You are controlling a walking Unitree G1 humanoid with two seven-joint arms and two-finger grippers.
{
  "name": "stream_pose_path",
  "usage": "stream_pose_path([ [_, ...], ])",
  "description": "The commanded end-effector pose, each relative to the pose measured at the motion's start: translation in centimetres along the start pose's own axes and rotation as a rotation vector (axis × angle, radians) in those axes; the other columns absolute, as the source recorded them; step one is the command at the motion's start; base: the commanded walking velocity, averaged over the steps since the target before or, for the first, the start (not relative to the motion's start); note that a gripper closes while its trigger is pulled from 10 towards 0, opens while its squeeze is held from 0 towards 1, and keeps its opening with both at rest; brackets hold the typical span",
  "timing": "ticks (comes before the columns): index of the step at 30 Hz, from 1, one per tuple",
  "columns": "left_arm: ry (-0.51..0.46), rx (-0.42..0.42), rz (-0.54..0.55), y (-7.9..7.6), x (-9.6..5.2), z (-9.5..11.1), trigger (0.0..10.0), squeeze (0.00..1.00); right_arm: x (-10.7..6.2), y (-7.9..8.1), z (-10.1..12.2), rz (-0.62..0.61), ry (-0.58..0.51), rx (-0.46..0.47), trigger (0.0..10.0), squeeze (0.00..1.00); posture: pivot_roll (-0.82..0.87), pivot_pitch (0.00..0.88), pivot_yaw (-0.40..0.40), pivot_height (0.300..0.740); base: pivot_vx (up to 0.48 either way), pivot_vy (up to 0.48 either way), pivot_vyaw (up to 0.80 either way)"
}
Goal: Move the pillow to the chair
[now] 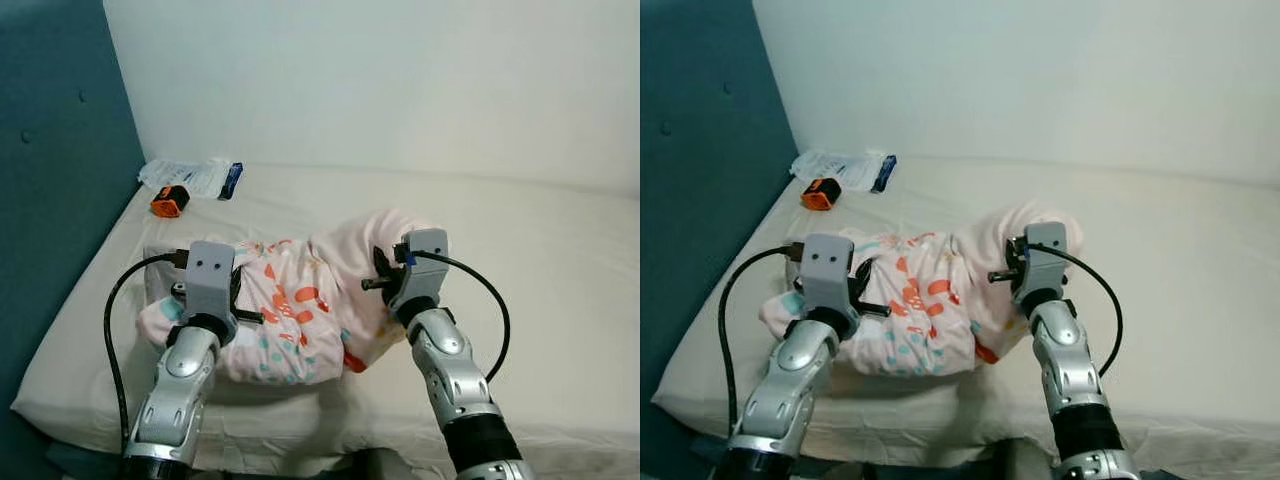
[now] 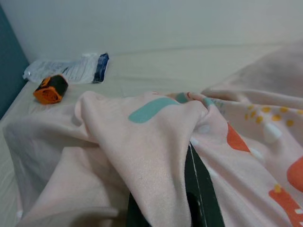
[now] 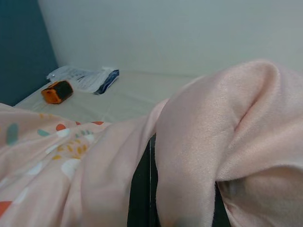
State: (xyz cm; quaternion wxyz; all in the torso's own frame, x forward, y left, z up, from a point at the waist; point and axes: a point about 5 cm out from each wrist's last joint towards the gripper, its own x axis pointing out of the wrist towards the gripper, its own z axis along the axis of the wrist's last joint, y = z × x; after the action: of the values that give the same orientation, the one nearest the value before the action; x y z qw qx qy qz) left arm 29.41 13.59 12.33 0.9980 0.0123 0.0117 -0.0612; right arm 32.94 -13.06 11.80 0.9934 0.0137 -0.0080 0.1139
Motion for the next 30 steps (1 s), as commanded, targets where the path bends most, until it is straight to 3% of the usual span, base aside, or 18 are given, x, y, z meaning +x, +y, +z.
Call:
stream_pose_path([
  [1, -0.091, -0.017, 0.013, -0.6, 0.3, 1.5, 10.0, 0.0, 0.4, 1.1, 0.5, 0.046, -0.013, -0.032, 10.0, 0.0, 0.03, 0.0, -0.103, 0.658, 0.0, 0.0, 0.0],
  [6, -0.113, -0.086, 0.03, -0.2, 0.3, 1.7, 10.0, 0.0, 0.3, 1.2, 0.5, 0.064, -0.029, -0.026, 10.0, 0.0, 0.03, 0.0, -0.103, 0.658, 0.0, 0.0, 0.0],
  [12, -0.126, -0.097, 0.056, 0.1, 0.2, 1.8, 10.0, 0.0, 0.2, 1.4, 0.5, 0.079, -0.032, -0.028, 10.0, 0.0, 0.03, 0.0, -0.103, 0.658, 0.0, 0.0, 0.0],
  [18, -0.159, -0.069, 0.124, 0.6, 0.1, 1.8, 10.0, 0.0, 0.3, 1.6, 0.2, 0.088, 0.004, -0.039, 10.0, 0.0, 0.03, 0.0, -0.105, 0.658, 0.0, 0.0, 0.0],
  [30, -0.126, -0.055, 0.135, 0.5, 0.0, 1.2, 10.0, 0.0, 0.2, 2.1, 0.2, 0.131, 0.002, -0.036, 10.0, 0.0, 0.03, 0.0, -0.105, 0.683, 0.0, 0.0, 0.0],
])
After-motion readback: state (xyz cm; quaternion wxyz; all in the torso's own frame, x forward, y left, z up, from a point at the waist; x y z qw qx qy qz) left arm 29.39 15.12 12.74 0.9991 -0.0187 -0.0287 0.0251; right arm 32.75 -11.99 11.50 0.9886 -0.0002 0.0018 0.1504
